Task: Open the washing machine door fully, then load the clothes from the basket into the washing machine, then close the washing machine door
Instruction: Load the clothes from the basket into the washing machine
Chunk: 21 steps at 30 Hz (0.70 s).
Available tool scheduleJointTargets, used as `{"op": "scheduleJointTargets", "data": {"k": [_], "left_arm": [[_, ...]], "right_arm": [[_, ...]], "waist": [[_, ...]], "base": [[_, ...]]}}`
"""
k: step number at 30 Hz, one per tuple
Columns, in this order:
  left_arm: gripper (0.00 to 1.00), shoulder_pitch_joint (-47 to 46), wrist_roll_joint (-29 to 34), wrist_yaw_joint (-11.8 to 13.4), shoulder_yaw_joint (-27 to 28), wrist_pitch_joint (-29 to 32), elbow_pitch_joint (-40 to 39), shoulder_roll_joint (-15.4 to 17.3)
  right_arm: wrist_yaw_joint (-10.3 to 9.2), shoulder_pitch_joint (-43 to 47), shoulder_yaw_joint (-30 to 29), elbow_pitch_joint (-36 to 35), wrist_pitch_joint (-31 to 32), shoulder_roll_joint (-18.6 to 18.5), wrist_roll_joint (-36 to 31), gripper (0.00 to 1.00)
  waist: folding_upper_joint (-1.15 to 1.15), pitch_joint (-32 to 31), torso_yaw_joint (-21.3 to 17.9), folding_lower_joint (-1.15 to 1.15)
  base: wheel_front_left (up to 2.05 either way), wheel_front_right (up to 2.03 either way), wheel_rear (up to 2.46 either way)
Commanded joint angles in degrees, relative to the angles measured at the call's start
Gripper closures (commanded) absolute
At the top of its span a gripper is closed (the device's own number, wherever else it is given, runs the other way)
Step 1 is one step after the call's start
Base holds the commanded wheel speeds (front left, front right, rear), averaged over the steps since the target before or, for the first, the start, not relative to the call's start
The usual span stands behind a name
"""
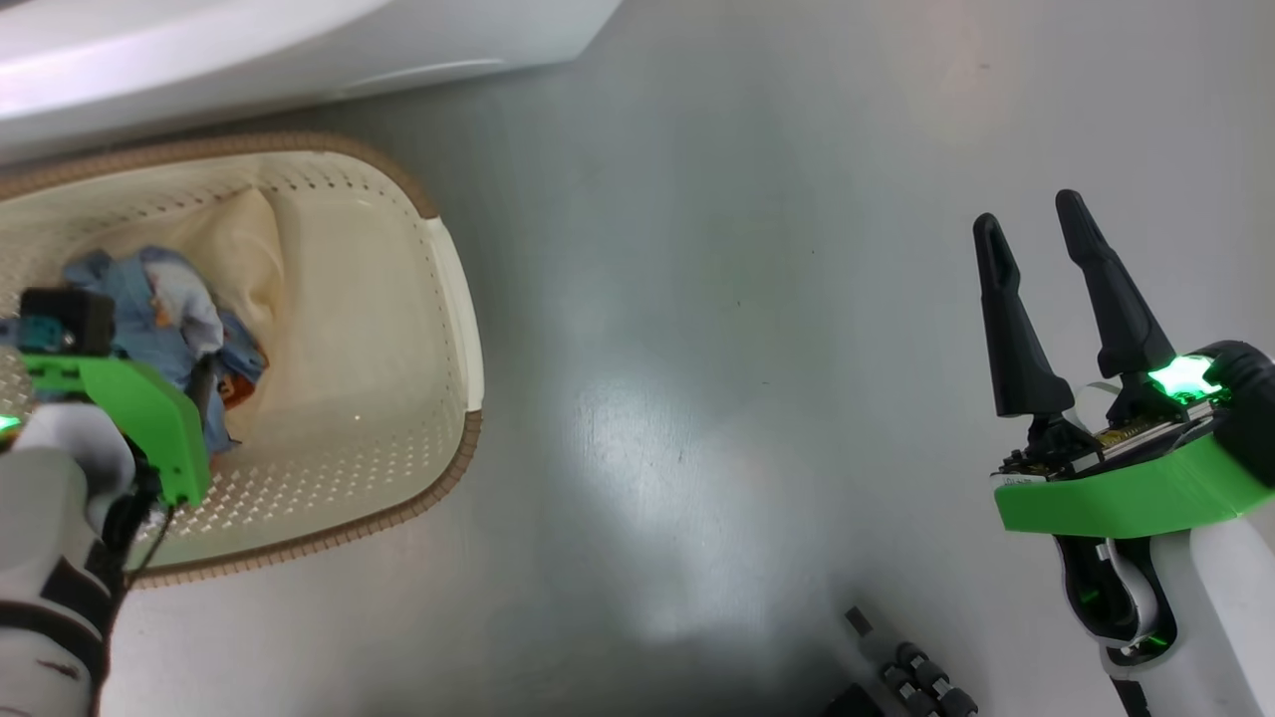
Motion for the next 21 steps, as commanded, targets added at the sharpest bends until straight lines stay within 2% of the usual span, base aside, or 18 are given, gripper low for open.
{"op": "scheduleJointTargets", "data": {"k": [1,9,10,12,13,14,21], "left_arm": [[0.0,-0.2,-0.4,0.6,1.0,0.3,-0.1,3.1],[0.02,-0.8,-0.4,1.2,0.4,0.7,-0.1,2.7],[0.36,-0.7,-0.5,1.2,0.4,0.8,-0.1,2.7],[0.72,-0.5,-0.4,1.3,0.0,0.9,-0.1,2.7],[0.95,-0.5,-0.5,1.3,0.1,0.9,-0.1,2.7],[1.0,-0.4,-0.6,1.3,0.1,1.0,-0.1,2.6],[1.0,-0.2,-1.5,1.2,0.2,0.0,-0.1,1.8]], "right_arm": [[0.43,1.2,1.2,-1.7,-0.4,-1.0,-1.0,0.0],[0.43,2.3,1.2,-2.7,-0.4,-1.9,-1.1,0.0],[0.43,2.4,1.3,-2.7,-0.4,-1.9,-1.2,0.0],[0.43,2.6,1.4,-2.9,-0.4,-2.0,-1.2,0.0],[0.43,2.7,1.4,-3.1,-0.4,-2.0,-1.3,0.0],[0.43,2.8,1.4,-3.1,-0.4,-2.1,-1.3,0.0],[0.43,3.1,1.3,-3.3,-0.4,-2.1,-1.4,0.0]], "waist": [[0.0,0.8,-0.1,0.0],[0.0,1.1,-0.1,0.0],[0.0,1.1,-0.1,0.0],[0.0,0.9,-0.2,0.0],[0.0,0.9,-0.2,0.0],[0.0,0.9,-0.2,0.0],[0.0,0.0,0.2,0.0]], "base": [[0.0,0.0,0.0],[0.0,0.0,0.0],[0.0,0.0,0.0],[0.0,0.0,0.0],[0.0,0.0,0.0],[0.0,0.0,0.0],[0.0,0.0,0.0]]}}
